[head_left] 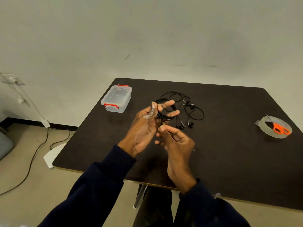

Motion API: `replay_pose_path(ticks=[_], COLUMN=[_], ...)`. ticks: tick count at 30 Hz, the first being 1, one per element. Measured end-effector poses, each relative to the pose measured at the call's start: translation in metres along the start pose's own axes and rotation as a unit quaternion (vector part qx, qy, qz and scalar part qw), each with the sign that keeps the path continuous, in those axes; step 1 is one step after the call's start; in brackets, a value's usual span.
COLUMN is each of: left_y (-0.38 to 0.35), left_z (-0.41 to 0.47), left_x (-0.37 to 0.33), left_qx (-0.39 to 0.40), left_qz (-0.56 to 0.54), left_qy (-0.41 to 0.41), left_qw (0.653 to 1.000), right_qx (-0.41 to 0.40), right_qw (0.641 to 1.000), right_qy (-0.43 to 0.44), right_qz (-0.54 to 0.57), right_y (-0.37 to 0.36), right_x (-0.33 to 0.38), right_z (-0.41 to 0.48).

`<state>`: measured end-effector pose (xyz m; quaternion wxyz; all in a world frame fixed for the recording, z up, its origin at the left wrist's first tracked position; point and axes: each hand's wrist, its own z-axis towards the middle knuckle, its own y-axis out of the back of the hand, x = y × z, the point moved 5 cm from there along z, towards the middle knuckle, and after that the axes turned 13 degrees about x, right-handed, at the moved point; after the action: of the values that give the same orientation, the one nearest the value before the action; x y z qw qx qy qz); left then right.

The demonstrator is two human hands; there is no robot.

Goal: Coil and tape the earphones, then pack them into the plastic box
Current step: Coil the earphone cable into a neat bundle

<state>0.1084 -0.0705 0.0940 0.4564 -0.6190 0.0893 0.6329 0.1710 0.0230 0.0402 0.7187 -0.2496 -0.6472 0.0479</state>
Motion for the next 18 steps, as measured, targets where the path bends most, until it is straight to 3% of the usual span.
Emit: replay_pose_path(ticks=[2, 7, 18], left_y=[-0.004, -0.008, 0.0], left_z=[0.001, 0.002, 0.005], left_x=[-0.001, 0.001, 0.013], left_qx=[-0.002, -0.01, -0.023], left_qz=[0.012, 0.058, 0.025], left_qy=[-0.003, -0.011, 0.009], left_qw=[1.0, 0.998, 0.999], right_qx=[-0.006, -0.03, 0.052], right_qw=[0.997, 0.993, 0.975], right_qy=[-0.052, -0.08, -0.181], right_qz=[0.049, 0.084, 0.12], right_y=[-0.003, 0.0, 0.011], right_x=[-0.005, -0.001, -0.004], right_z=[0.003, 0.013, 0.012])
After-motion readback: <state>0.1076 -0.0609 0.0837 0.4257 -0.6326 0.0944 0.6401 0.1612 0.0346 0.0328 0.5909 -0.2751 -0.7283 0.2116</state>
